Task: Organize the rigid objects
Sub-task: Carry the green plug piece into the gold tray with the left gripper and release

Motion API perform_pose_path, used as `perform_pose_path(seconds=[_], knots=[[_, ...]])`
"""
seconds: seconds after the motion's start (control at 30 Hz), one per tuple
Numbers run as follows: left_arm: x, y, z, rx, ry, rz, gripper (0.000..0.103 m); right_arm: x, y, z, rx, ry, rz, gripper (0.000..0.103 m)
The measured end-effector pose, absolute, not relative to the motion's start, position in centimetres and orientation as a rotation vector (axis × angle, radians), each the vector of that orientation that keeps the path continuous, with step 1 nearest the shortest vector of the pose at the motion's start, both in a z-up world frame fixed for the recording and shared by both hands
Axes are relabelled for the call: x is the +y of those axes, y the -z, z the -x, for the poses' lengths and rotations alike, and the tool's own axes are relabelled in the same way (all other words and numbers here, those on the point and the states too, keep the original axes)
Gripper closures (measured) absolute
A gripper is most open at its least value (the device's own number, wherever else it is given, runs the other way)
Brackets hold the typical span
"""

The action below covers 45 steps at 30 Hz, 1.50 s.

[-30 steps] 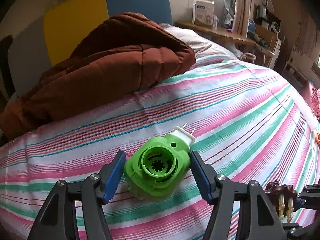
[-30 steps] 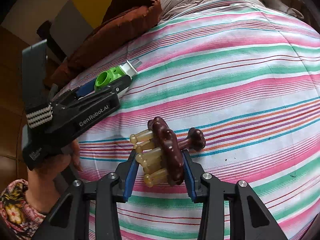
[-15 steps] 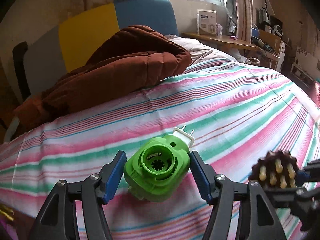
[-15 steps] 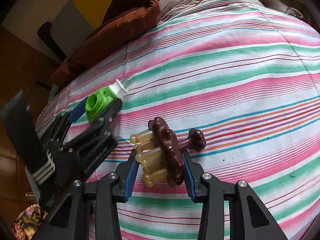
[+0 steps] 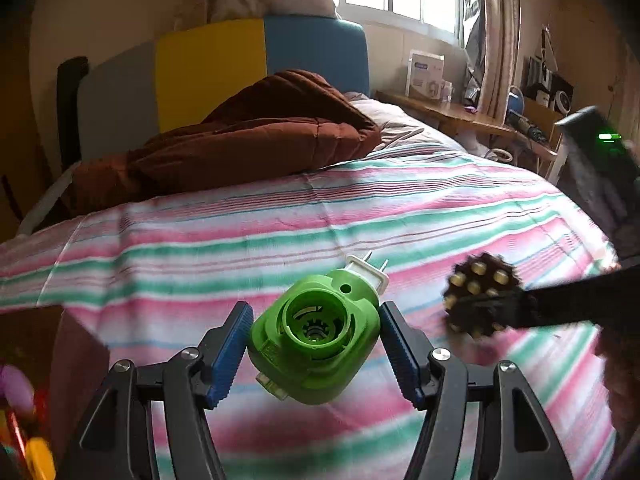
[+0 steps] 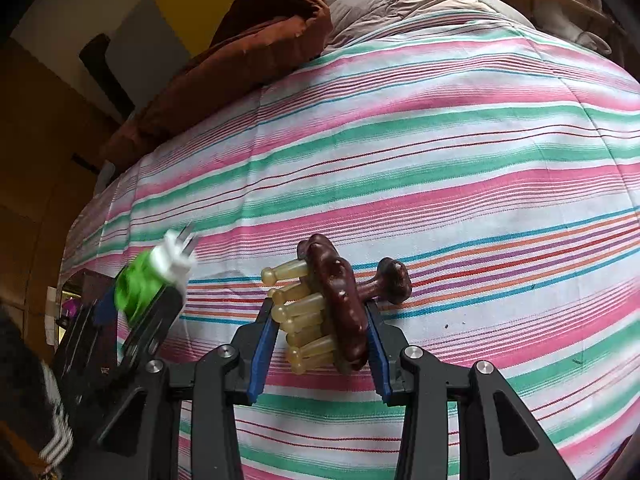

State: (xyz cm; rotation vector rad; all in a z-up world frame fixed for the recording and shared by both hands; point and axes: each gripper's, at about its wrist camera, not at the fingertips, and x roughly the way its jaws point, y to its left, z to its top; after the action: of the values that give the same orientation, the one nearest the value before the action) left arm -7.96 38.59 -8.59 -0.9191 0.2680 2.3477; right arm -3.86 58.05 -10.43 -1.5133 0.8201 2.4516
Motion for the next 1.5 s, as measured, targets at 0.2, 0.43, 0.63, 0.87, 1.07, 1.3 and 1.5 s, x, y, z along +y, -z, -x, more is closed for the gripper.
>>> perform_pose_path(seconds=[0.2,0.43,0.63,0.87,1.07,1.3,1.5], knots=[[34.9,7.1,4.9,0.074,-2.289,0.983,0.038,57.9,10.4,3.7,0.809,-2.457,1.507,0.061],[30.9,4.9,1.0,0.05,-2.258,0.929,0.038,57.8,10.5,3.6,0.795,-2.463,1.504,0.061],[26.5,3.3,-1.2,0.062,-2.282,0.873,0.037,57.4,10.4,3.4,0.765,-2.47,1.504,0.061],[20.0,2.6,-1.3,0.045,-2.352,0.895,0.037,56.3,10.4,3.3,0.708,-2.494,1.51,0.065],[14.6,3.4,-0.4,0.065,-2.402,0.974,0.037,55.9,10.3,3.0,0.716,-2.517,1.497,0.065],[10.6,5.7,1.0,0.104,-2.405,1.077,0.037,55.5,10.3,2.9,0.737,-2.526,1.492,0.066],[9.8,7.6,2.1,0.239,-2.338,1.136,0.037,55.3,10.2,3.0,0.73,-2.54,1.48,0.066]])
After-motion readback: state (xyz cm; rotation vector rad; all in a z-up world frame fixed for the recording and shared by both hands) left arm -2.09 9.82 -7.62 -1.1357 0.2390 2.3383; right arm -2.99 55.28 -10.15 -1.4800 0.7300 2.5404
